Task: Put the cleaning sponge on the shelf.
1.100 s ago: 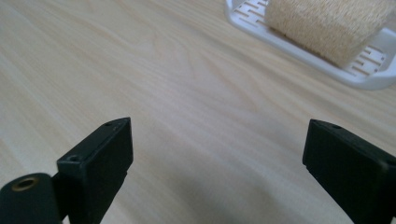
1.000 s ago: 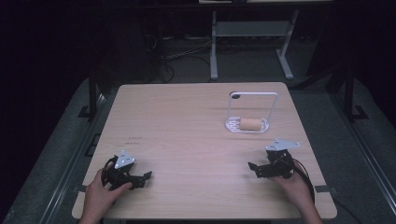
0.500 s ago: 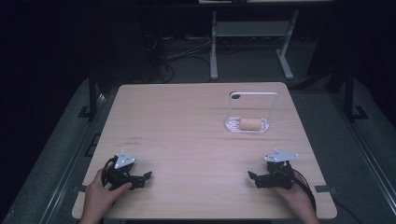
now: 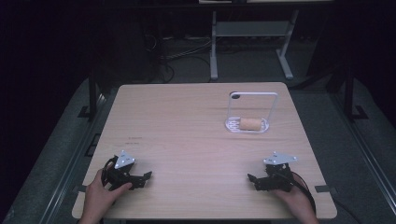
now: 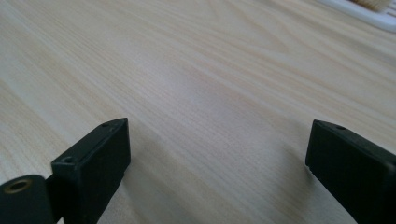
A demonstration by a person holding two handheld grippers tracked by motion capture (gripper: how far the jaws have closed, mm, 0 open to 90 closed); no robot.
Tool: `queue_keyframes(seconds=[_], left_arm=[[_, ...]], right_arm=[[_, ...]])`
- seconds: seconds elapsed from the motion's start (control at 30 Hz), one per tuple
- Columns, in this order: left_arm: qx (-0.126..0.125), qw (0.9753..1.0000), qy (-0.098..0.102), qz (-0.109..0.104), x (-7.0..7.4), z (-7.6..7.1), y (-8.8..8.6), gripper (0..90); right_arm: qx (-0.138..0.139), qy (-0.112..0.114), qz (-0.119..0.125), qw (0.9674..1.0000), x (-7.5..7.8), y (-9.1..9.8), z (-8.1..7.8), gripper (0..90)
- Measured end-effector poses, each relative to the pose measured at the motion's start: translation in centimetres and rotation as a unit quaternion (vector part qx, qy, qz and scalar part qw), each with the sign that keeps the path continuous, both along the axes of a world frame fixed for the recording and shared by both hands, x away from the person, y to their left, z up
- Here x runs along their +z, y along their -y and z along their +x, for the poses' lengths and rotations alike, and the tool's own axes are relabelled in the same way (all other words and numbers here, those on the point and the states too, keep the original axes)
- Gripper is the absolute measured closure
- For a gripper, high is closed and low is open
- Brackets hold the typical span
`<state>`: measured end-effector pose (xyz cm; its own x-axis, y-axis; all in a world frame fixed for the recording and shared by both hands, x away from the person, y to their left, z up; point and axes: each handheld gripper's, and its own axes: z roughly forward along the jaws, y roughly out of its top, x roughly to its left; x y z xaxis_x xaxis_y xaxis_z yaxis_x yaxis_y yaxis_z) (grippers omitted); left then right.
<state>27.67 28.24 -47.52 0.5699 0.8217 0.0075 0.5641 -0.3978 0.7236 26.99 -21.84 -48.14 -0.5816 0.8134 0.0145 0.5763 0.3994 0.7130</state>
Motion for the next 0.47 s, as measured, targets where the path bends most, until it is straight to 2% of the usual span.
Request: queue_keyframes(seconds=[0.2,0.47], left_arm=[[0.0,1.0,0.0,0.0,0.0,0.0,0.0,12.7],[0.0,1.0,0.0,0.0,0.0,0.01,0.0,12.7]], right_arm=[[0.007,-0.007,0.006,0.9999,-0.05,-0.03,-0.04,6.3],[-0.003,-0.006,0.006,1.0,-0.06,-0.02,-0.39,6.4]])
